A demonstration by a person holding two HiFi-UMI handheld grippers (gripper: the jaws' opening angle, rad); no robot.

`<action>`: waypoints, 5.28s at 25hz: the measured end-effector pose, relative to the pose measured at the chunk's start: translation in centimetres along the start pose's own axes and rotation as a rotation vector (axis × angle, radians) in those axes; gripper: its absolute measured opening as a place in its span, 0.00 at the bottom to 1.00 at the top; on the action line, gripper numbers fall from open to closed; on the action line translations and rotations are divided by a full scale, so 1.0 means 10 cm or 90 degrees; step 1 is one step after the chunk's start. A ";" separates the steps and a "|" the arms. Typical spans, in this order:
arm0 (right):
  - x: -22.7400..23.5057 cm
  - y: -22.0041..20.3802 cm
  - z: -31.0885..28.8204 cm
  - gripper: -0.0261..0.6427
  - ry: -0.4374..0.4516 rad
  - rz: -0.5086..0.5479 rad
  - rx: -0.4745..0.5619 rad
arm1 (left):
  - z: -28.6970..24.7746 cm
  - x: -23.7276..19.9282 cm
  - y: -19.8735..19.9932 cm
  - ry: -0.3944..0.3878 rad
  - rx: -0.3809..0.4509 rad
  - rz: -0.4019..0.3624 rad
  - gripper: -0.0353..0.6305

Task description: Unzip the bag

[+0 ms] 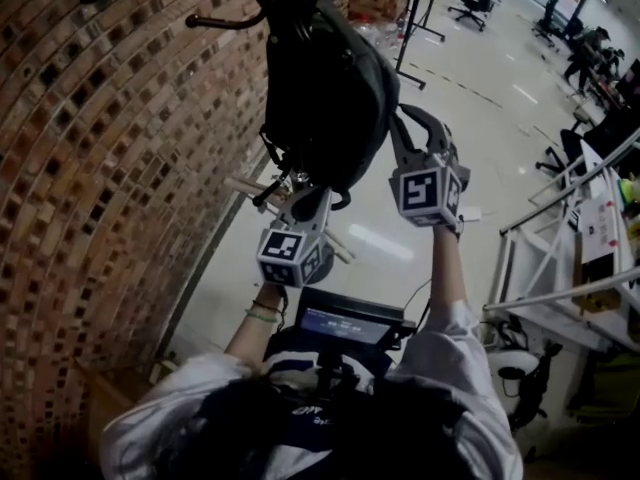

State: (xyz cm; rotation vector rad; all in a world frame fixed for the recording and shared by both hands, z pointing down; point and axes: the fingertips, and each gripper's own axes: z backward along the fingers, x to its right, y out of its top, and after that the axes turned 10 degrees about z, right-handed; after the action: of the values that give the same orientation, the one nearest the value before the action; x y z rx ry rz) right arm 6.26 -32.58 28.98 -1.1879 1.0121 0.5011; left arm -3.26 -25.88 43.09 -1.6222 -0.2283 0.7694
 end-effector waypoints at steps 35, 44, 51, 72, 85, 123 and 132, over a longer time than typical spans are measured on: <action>0.20 0.24 -0.10 0.07 0.023 0.215 0.106 | -0.12 0.01 0.10 0.087 0.060 0.036 0.07; 0.12 0.14 -0.04 0.06 0.039 0.225 0.103 | -0.05 -0.06 0.11 0.102 0.066 0.033 0.07; 0.01 0.06 0.01 0.06 0.045 0.209 0.100 | -0.01 -0.05 0.09 0.115 0.058 0.039 0.07; -0.40 -0.30 0.13 0.06 0.080 0.152 0.073 | 0.04 -0.09 0.08 0.120 0.048 0.036 0.07; -0.70 -0.57 0.14 0.06 0.120 0.106 0.047 | -0.01 -0.13 0.01 0.113 0.031 0.030 0.07; -1.50 -1.13 -0.02 0.08 0.208 0.034 -0.028 | -0.08 -0.17 -0.05 0.119 0.009 0.040 0.07; -1.48 -1.18 0.02 0.09 0.200 -0.197 -0.037 | -0.10 -0.16 -0.10 0.118 -0.002 0.037 0.07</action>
State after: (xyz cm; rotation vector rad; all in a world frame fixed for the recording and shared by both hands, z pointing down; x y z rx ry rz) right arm 8.29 -33.82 47.73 -1.4756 1.0565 0.1010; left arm -3.61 -27.32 44.59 -1.6986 -0.0498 0.6584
